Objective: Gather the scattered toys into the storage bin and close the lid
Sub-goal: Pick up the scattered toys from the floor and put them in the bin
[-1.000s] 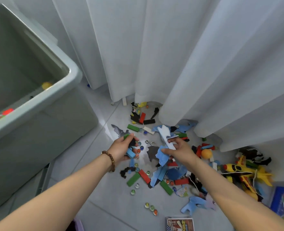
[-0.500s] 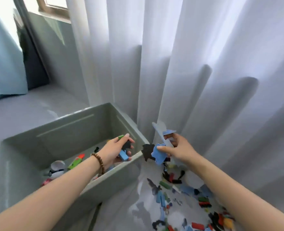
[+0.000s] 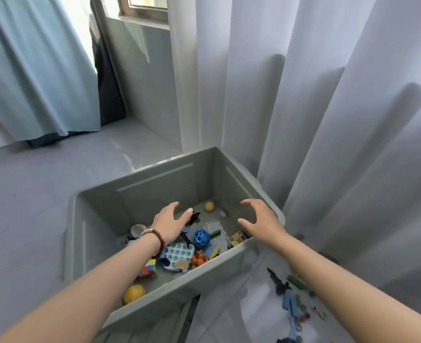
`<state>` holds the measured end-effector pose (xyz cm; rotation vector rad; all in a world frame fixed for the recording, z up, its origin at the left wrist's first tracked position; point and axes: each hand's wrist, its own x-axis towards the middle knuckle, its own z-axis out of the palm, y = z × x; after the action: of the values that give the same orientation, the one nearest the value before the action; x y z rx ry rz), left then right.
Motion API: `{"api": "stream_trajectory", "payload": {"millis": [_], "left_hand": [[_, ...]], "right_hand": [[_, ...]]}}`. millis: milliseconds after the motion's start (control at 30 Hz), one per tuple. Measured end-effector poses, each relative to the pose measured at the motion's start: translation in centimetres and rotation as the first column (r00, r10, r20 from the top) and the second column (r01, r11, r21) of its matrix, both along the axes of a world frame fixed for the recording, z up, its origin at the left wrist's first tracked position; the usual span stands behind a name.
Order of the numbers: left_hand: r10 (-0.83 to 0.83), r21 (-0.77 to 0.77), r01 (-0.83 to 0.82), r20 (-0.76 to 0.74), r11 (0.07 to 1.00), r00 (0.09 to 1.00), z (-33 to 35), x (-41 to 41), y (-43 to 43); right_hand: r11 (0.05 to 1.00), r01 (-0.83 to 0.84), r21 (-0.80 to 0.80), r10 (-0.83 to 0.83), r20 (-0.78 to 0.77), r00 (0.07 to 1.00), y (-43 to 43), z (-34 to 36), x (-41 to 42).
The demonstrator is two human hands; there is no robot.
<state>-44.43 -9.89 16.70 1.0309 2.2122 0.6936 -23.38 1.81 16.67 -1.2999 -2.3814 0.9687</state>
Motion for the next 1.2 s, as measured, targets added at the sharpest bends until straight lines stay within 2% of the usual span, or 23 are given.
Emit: {"api": "stream_trajectory", "payload": {"millis": [133, 233, 367, 467, 600, 733, 900, 1100, 1200], "left_hand": [[-0.237, 0.066, 0.251, -0.168, 0.966, 0.957, 1.3, 5.5, 2.3], [-0.388, 0.106, 0.436, -0.306, 0.894, 0.869, 2.5, 11.2, 4.5], [-0.539, 0.166, 0.629, -0.38, 0.76, 0.752, 2.0, 18.9, 6.6], [-0.634, 0.08, 0.711, -0.391, 0.699, 0.667, -1.4, 23.6, 7.4], [-0.744, -0.181, 0.723, -0.225, 0.667, 0.63, -8.9, 26.2, 7.4], [-0.735, -0.351, 0.667, -0.103, 0.657, 0.67, -15.2, 25.9, 8.3], [-0.711, -0.355, 0.645, -0.085, 0.676, 0.698, -20.4, 25.8, 12.5], [-0.681, -0.302, 0.63, -0.097, 0.715, 0.726, -24.2, 25.3, 18.7], [-0.676, -0.327, 0.619, -0.095, 0.715, 0.731, -25.5, 24.3, 21.2]], "right_hand": [[0.998, 0.058, 0.032, -0.055, -0.087, 0.995, 0.5, 0.1, 7.1], [0.991, 0.115, 0.076, -0.106, -0.104, 0.989, 0.5, 0.0, 12.4], [0.978, 0.209, 0.026, -0.208, -0.015, 0.978, 0.5, -2.9, 19.3], [0.962, 0.267, -0.059, -0.264, 0.059, 0.963, 0.1, -6.7, 23.8], [0.932, 0.314, -0.182, -0.296, 0.119, 0.948, -1.2, -13.3, 27.9], [0.887, 0.34, -0.311, -0.329, 0.09, 0.94, -0.8, -19.1, 28.7], [0.887, 0.317, -0.335, -0.335, 0.005, 0.942, 3.0, -24.0, 27.6], [0.955, 0.232, -0.185, -0.237, -0.006, 0.971, 9.0, -26.4, 25.5], [0.966, 0.204, -0.16, -0.209, -0.012, 0.978, 11.7, -27.0, 23.9]]}}
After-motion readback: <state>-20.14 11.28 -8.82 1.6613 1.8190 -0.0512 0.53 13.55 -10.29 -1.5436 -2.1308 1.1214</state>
